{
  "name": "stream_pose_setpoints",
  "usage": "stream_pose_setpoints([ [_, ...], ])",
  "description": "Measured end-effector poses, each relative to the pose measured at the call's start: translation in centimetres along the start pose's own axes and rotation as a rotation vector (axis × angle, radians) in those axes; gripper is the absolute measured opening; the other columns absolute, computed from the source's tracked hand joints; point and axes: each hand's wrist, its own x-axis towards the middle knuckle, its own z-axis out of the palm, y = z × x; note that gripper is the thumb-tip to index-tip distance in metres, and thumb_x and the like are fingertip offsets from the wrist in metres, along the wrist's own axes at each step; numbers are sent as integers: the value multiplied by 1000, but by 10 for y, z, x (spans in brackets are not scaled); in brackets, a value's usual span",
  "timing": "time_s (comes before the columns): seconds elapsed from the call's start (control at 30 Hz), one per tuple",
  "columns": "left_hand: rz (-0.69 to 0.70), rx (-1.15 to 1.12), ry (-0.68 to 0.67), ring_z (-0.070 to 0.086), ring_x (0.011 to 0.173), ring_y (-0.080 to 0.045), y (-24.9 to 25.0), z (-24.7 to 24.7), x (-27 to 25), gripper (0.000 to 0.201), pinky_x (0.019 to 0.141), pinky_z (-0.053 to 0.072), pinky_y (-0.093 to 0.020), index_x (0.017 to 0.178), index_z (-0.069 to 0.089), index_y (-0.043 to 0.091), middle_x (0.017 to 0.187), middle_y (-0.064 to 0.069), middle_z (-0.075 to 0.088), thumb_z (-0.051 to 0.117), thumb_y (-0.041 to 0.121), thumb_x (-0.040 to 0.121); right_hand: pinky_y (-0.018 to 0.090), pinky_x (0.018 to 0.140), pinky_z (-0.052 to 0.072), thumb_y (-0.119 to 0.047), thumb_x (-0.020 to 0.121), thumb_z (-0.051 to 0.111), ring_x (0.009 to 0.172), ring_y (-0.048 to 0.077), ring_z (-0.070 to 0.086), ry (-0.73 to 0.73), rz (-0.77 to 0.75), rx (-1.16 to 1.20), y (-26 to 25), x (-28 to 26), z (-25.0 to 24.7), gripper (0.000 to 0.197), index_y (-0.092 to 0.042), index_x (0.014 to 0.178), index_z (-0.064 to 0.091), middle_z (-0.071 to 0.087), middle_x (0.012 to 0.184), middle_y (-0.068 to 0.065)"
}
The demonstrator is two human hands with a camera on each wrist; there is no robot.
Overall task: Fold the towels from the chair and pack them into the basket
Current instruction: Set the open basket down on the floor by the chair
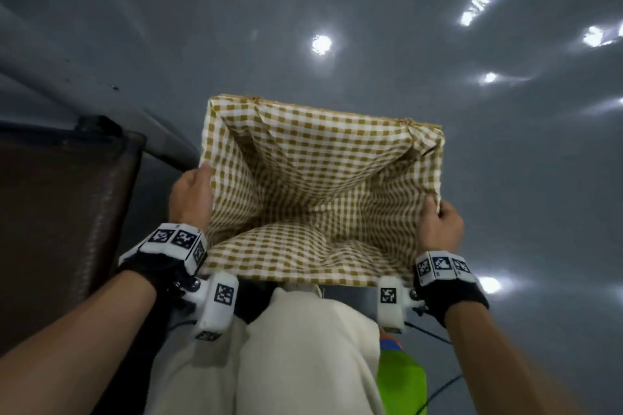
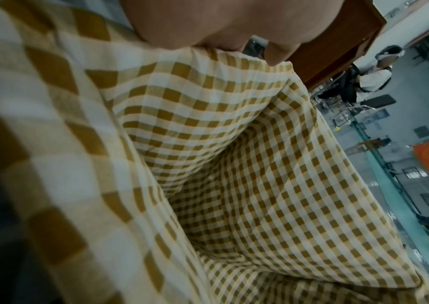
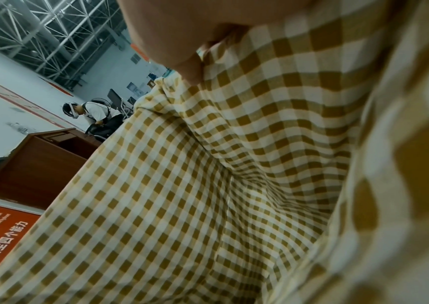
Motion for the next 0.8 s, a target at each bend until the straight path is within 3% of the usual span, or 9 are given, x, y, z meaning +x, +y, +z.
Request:
stream_pose_setpoints([
  [0.1,-14,13,8,49,102,-22,-29,12,11,48,85,34,-33,125,56,16,129,-7,55,39,46,92,29,56,35,-34,93,49,62,20,46,17,-1,21,24,-1,19,35,-6,75,58,53,67,6],
  [0.2,2,54,3,50,112,-29,-41,19,20,52,88,35,-36,129,53,16,132,-7,53,36,48,91,26,50,30,-32,92,50,52,12,38,18,-42,46,34,3,31,35,-12,64,49,44,57,0],
  [0.27,19,86,-12,50,115,-32,-41,20,24,53,91,37,-38,130,52,15,133,-9,52,36,47,91,29,51,29,-31,93,49,52,13,38,-14,-54,26,35,5,34,34,-13,64,47,43,56,-1],
  [0.37,37,196,-68,48,120,-34,-31,10,18,49,94,37,-38,134,49,14,138,-11,49,37,41,94,32,63,36,-28,95,48,76,27,53,-132,-63,-96,25,2,24,27,-7,80,57,56,75,8],
  [0.43,70,258,-78,48,122,-32,-17,-8,6,44,91,37,-34,135,48,16,140,-8,48,41,34,95,37,86,41,-23,95,48,107,34,53,-206,-79,-271,10,-7,10,28,-3,108,62,61,108,20],
  [0.5,120,260,-97,50,121,-27,-1,-34,-12,38,90,38,-31,131,53,19,137,-5,52,45,27,94,40,105,32,-19,94,50,127,38,39,-249,-118,-420,-15,-24,-7,39,-3,130,53,48,133,25],
  [0.57,162,205,-135,54,115,-23,21,-68,-40,29,86,39,-26,119,61,20,128,-3,59,48,22,93,40,108,29,-15,93,52,130,39,36,-310,-214,-481,-54,-49,-26,42,-4,133,51,41,138,26],
  [0.63,203,116,-129,58,108,-20,43,-111,-75,22,88,43,-27,108,67,18,115,-3,65,52,18,91,38,103,34,-12,92,54,124,37,44,-404,-368,-487,-103,-81,-39,37,-2,127,55,49,132,24],
  [0.8,327,-84,68,63,95,-15,87,-252,-161,16,85,45,-22,95,69,14,98,-4,70,55,10,89,26,83,40,-19,92,57,98,27,61,-658,-810,-455,-244,-211,-53,24,-8,112,65,66,108,13],
])
